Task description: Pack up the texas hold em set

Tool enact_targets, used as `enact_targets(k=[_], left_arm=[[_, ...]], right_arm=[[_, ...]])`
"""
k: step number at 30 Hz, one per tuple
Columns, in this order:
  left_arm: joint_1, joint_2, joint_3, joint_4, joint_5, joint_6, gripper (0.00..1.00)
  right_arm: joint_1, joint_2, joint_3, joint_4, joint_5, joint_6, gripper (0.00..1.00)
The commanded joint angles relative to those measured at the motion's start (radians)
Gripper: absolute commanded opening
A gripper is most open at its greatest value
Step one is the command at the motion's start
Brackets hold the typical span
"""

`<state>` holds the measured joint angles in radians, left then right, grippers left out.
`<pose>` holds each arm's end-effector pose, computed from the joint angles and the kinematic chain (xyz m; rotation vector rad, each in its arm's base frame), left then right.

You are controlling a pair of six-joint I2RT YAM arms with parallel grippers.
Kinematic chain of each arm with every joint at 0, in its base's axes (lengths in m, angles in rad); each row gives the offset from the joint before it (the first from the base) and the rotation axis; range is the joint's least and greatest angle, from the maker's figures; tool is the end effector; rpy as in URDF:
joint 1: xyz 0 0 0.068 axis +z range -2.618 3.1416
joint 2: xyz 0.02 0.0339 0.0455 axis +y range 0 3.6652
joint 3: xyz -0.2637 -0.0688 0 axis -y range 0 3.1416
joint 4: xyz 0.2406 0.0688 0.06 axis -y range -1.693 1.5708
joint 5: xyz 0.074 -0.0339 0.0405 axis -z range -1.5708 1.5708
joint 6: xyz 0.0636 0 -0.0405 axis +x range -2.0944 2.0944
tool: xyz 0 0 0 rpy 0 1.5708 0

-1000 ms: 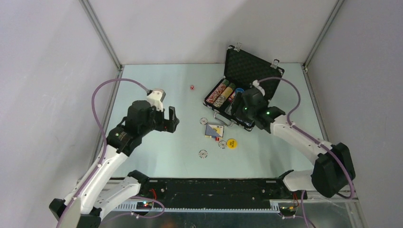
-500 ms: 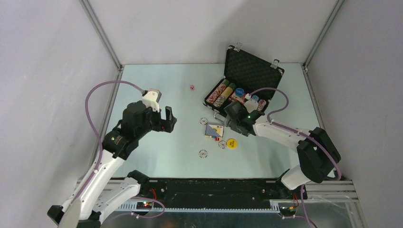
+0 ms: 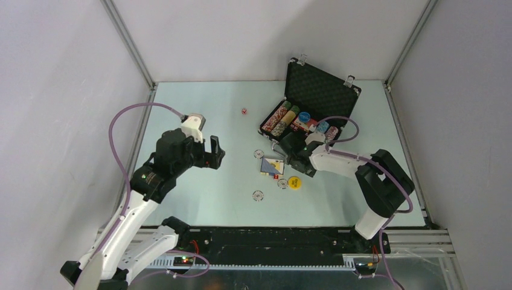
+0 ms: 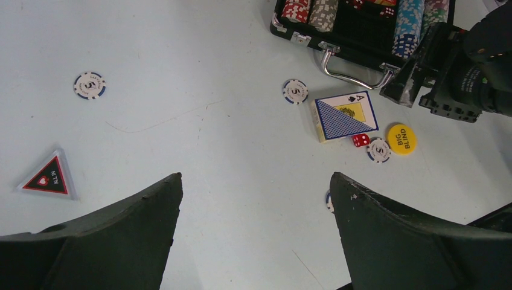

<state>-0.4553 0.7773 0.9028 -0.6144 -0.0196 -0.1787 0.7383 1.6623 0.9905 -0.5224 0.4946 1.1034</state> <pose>0.1664 -0.0801 0.3235 0.2747 2.0622 -0.3702 0.2552 0.1914 0.1524 0.5782 2.4626 -0.0027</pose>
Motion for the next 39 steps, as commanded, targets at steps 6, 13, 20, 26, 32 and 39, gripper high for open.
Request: enact_targets(k=[6, 13, 20, 26, 32, 39], left_arm=[[0.007, -0.008, -0.006, 0.025, 0.012, 0.012, 0.97], [0.007, -0.007, -0.007, 0.026, 0.012, 0.012, 0.97], [0.009, -0.006, -0.008, 0.026, 0.012, 0.013, 0.97], [0.010, -0.007, -0.009, 0.026, 0.012, 0.013, 0.97], [0.012, -0.002, -0.008, 0.025, 0.032, 0.014, 0.97], [0.015, 0.001, -0.011, 0.026, 0.039, 0.014, 0.97]], right_arm=[[0.003, 0.066, 0.104, 0.016, 0.129, 0.061, 0.78], [0.004, 0.147, 0.176, -0.053, 0.154, 0.086, 0.78], [0.002, 0.185, 0.194, -0.109, 0.172, 0.054, 0.77], [-0.007, 0.218, 0.199, -0.149, 0.202, -0.022, 0.77], [-0.033, 0.268, 0.200, -0.106, 0.178, -0.213, 0.79], [-0.026, 0.275, 0.176, 0.027, 0.132, -0.489, 0.77]])
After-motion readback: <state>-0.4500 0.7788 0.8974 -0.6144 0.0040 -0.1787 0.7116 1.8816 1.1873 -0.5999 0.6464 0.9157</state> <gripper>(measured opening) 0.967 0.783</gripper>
